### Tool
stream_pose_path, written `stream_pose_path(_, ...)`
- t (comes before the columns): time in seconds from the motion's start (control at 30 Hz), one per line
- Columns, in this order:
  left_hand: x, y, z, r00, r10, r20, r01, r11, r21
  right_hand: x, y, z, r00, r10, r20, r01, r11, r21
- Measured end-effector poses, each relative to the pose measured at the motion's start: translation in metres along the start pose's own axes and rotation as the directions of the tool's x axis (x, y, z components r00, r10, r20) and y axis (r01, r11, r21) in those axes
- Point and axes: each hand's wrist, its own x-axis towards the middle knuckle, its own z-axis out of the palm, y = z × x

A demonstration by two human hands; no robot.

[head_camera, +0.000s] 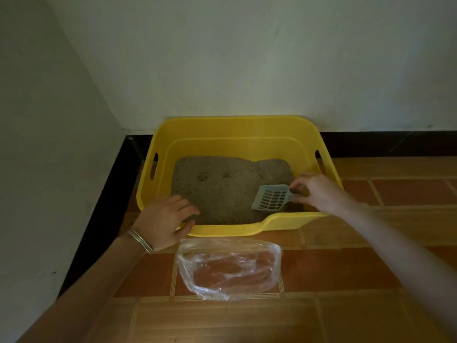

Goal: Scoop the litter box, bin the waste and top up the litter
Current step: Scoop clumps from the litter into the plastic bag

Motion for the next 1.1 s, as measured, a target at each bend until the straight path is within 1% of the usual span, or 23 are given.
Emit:
stream_pose_path(0.1, -0.006, -0.015, 0.002, 0.999, -0.007, -0.044, 0.007, 1.000, -0.021, 0.005, -0.001, 0.002, 0.991, 0.085, 0.104, -0.075, 0.992, -0.098)
stream_pose_path(0.17, -0.006, -0.022, 0.002, 0.998, -0.002, -0.069, 0.001, 1.000, -0.011, 0.009, -0.001, 0.004, 0.983, 0.127, 0.130, -0.110, 0.985, -0.131)
stream_pose_path(0.3, -0.007, -0.029, 0.001, 0.997, 0.034, -0.071, -0.035, 0.999, -0.005, 0.017, 0.000, 0.008, 0.960, 0.205, 0.192, -0.164, 0.964, -0.207)
stream_pose_path(0.4, -0.004, -0.038, 0.000, 0.997, 0.028, -0.079, -0.030, 0.999, -0.029, 0.025, -0.002, 0.011, 0.946, 0.224, 0.236, -0.187, 0.968, -0.169)
stream_pose_path(0.53, -0.003, -0.039, -0.002, 0.994, 0.027, -0.107, -0.033, 0.998, -0.055, 0.029, -0.007, 0.006, 0.946, 0.244, 0.214, -0.228, 0.969, -0.100)
stream_pose_path(0.67, -0.004, -0.036, -0.004, 0.993, 0.016, -0.121, -0.023, 0.998, -0.060, 0.029, -0.021, -0.005, 0.956, 0.220, 0.194, -0.211, 0.975, -0.068)
stream_pose_path(0.9, -0.006, -0.030, -0.003, 0.986, -0.047, -0.162, 0.038, 0.997, -0.060, 0.049, -0.043, -0.018, 0.991, 0.042, 0.123, -0.036, 0.998, -0.046)
stream_pose_path(1.1, -0.006, -0.032, -0.002, 0.992, -0.066, -0.107, 0.061, 0.997, -0.051, 0.083, -0.048, 0.009, 0.987, 0.030, 0.155, -0.038, 0.998, 0.046)
